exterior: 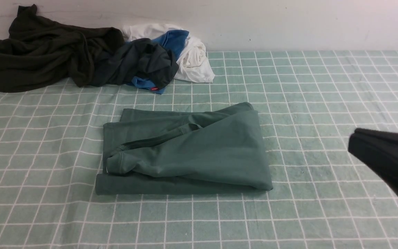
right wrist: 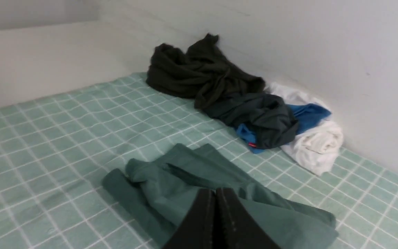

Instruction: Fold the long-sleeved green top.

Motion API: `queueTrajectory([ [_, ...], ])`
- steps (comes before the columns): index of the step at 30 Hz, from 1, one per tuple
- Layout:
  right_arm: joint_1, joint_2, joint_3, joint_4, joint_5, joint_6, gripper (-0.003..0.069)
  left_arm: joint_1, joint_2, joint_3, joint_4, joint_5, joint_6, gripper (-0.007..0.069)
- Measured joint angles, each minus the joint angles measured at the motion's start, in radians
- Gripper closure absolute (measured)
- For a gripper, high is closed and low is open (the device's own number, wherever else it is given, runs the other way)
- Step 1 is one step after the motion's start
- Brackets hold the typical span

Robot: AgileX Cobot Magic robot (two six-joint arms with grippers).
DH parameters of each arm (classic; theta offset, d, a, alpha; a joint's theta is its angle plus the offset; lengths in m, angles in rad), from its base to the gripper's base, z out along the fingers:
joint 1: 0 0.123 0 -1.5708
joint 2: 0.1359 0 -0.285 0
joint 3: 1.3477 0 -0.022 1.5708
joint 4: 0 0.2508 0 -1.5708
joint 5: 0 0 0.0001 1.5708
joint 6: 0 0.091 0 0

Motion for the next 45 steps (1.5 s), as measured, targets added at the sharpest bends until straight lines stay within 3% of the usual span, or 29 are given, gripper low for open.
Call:
queueTrajectory([
  [7, -0.322, -0.312, 0.379, 0.064, -0.21, 0.038, 0.0673, 0.0, 0.0, 0.0, 0.002, 0.0, 0.0, 0.0628],
  [14, -0.613, -0.565, 0.564, 0.038, -0.166, 0.129, 0.0673, 0.0, 0.0, 0.0, 0.002, 0.0, 0.0, 0.0628],
  [18, -0.712, -0.609, 0.57, -0.013, -0.083, 0.212, 0.0673, 0.0, 0.0, 0.0, 0.002, -0.001, 0.0, 0.0628],
  [26, -0.727, -0.611, 0.57, -0.075, 0.112, 0.238, 0.0673, 0.0, 0.0, 0.0, 0.002, -0.001, 0.0, 0.0628],
  [45, -0.727, -0.611, 0.569, -0.078, 0.123, 0.239, 0.0673, 0.0, 0.0, 0.0, 0.002, -0.001, 0.0, 0.0628],
])
